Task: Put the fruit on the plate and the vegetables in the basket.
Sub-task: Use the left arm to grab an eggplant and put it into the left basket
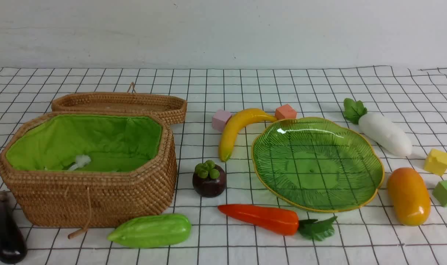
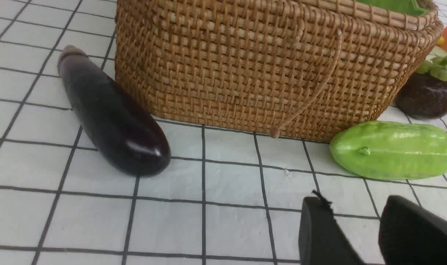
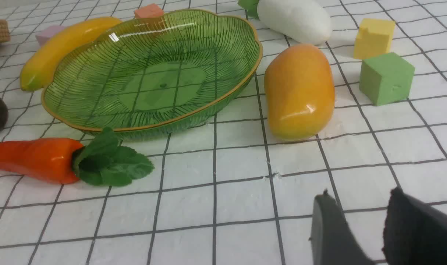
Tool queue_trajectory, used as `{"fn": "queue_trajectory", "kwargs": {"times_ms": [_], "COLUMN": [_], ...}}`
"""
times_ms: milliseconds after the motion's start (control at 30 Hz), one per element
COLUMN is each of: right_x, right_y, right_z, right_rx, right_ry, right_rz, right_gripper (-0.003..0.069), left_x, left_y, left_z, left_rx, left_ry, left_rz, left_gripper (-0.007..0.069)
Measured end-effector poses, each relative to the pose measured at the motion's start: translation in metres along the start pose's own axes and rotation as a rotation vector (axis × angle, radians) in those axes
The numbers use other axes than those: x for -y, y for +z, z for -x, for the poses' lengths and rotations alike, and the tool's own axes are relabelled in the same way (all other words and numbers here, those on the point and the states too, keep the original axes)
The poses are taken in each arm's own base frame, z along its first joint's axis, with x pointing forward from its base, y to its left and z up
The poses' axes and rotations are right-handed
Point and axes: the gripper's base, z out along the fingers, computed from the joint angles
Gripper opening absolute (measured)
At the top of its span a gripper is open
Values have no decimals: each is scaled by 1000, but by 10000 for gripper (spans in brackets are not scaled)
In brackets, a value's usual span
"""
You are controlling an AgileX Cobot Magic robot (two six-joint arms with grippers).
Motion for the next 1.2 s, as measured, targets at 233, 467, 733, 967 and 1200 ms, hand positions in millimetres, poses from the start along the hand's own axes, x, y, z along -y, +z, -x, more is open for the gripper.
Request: {"fn": "queue_trajectory", "kwargs": {"times_ms": [233, 467, 733, 967, 1200], "right_x": [0, 0, 0, 0, 0], "right_y": [0, 0, 0, 0, 0], "right_z": [0, 0, 0, 0, 0], "right_rx": [0, 0, 0, 0, 0], "right_ry": [0, 0, 0, 0, 0], "right_rz": [0, 0, 0, 0, 0], "right_gripper": [243, 243, 243, 243, 243], "left_x": [0, 0, 1, 8, 11], "left_y": [0, 0, 0, -2, -8], "left_z": [0, 0, 2, 17, 34], "left_rx": [0, 0, 20, 168, 261], "left_ry": [0, 0, -15, -467, -821], "left_rz": [0, 0, -7, -130, -230], "left_gripper": [238, 238, 238, 238, 195]}}
